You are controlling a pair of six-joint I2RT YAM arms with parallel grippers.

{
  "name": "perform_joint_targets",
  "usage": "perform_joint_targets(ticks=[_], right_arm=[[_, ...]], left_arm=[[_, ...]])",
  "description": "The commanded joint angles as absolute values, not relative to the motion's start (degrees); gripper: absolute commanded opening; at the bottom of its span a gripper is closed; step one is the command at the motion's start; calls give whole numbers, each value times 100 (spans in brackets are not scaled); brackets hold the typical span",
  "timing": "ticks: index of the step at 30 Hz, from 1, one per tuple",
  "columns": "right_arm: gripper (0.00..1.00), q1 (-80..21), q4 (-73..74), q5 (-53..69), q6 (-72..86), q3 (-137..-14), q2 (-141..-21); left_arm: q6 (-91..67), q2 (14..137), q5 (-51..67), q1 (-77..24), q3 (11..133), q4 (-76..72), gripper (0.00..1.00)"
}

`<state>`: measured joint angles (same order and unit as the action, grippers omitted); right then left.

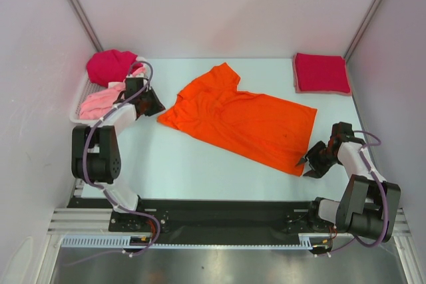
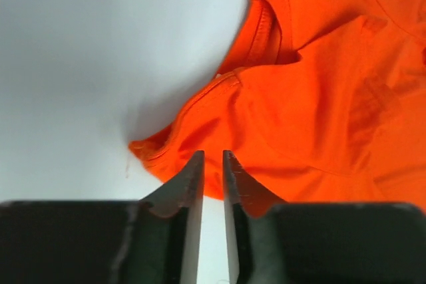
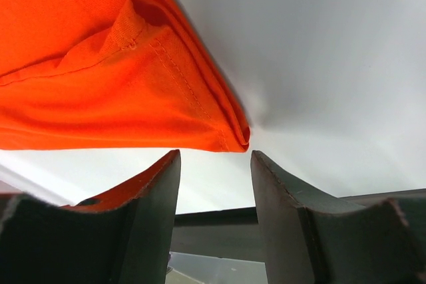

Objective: Fold and stack the t-shirts
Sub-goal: Fold the tshirt

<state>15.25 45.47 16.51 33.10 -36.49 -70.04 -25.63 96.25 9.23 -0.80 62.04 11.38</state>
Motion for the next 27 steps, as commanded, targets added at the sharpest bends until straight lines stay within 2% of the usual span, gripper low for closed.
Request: perform_joint_targets(ticks=[1, 10, 15, 23, 27], right_arm=[[53, 1547, 4632, 1731, 3191, -3858, -6917], [59, 1547, 5036, 1512, 3050, -4543, -6794], [60, 1477, 4852, 1836, 2979, -4685, -6873], [47, 1037, 4080, 2030, 3190, -4404, -7803], [45, 1116, 3675, 2039, 3217, -3992, -8111]], left_arm=[[-2715, 9975, 1353, -158, 6513, 1143, 19], [-2549, 10625, 721, -98, 6662, 1748, 12], [-2470, 10854, 633, 176, 6723, 1872, 11], [-2338, 10890, 316, 211, 6689, 2075, 11], [-2250, 10715, 518, 211, 6469, 1987, 11]])
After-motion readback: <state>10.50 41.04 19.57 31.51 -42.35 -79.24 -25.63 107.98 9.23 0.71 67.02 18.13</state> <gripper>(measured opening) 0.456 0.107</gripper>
